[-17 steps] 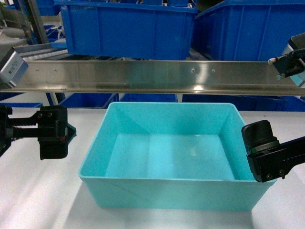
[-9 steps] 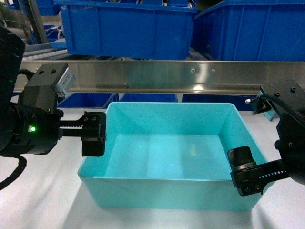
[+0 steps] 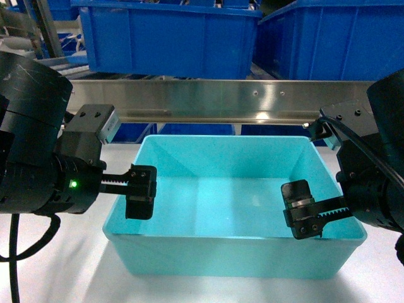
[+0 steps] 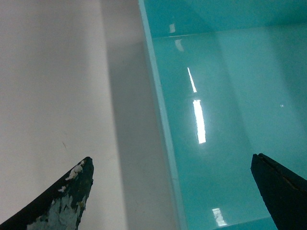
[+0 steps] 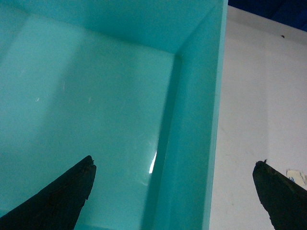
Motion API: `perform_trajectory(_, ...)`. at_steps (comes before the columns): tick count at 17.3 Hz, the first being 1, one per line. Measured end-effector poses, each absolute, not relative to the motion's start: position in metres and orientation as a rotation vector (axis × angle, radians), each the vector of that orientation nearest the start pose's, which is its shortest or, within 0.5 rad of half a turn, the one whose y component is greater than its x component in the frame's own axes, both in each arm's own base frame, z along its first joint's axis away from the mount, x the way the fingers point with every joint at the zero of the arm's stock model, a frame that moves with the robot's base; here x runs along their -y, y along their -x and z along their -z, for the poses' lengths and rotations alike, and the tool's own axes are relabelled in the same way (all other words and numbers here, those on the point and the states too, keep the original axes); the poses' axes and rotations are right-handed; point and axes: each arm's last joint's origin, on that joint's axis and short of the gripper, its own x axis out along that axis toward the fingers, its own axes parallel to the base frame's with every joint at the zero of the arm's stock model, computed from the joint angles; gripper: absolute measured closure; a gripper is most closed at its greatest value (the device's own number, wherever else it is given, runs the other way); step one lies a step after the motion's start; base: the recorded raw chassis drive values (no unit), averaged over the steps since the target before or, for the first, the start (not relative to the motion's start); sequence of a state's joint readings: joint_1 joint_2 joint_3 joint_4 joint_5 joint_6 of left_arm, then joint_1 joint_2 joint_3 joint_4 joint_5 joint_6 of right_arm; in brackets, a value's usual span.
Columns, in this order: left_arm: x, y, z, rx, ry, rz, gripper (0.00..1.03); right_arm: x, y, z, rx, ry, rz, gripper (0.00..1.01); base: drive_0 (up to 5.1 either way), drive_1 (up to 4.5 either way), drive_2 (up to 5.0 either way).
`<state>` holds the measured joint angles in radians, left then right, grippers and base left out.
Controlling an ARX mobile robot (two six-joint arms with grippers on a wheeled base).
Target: Organize blue bins on left shelf correctly
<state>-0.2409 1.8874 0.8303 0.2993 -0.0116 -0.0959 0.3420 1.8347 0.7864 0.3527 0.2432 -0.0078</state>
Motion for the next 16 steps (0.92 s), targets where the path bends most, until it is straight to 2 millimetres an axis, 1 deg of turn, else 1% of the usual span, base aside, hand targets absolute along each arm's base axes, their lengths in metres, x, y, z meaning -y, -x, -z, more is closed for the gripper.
perform_trajectory(2, 0.083, -0.338, -0.102, -0.766, -0.014, 0.187, 0.05, -0.105, -0.326, -0.113, -0.668, 0.197, -0.09, 0.03, 0.0, 0.0, 0.0)
perform_trajectory(6, 0.084, -0.342, -0.097, -0.779, -0.025, 0.19, 0.05, -0.105, -0.33, -0.094, -0.713, 0.166, -0.079, 0.03, 0.0, 0.0, 0.0)
perform_trajectory(9, 0.085, -0.345, -0.096, -0.78, -0.024, 0.189, 0.05, -0.104, -0.334, -0.091, -0.702, 0.161, -0.066, 0.03, 0.0, 0.0, 0.0)
perform_trajectory(12, 0.089, -0.35, -0.102, -0.748, -0.002, 0.211, 0.05, -0.094, -0.34, -0.086, -0.684, 0.177, -0.015, 0.03, 0.0, 0.0, 0.0)
perform_trajectory(16, 0.091, -0.349, -0.102, -0.753, 0.001, 0.215, 0.05, -0.089, -0.345, -0.089, -0.676, 0.189, -0.005, 0.03, 0.0, 0.0, 0.0)
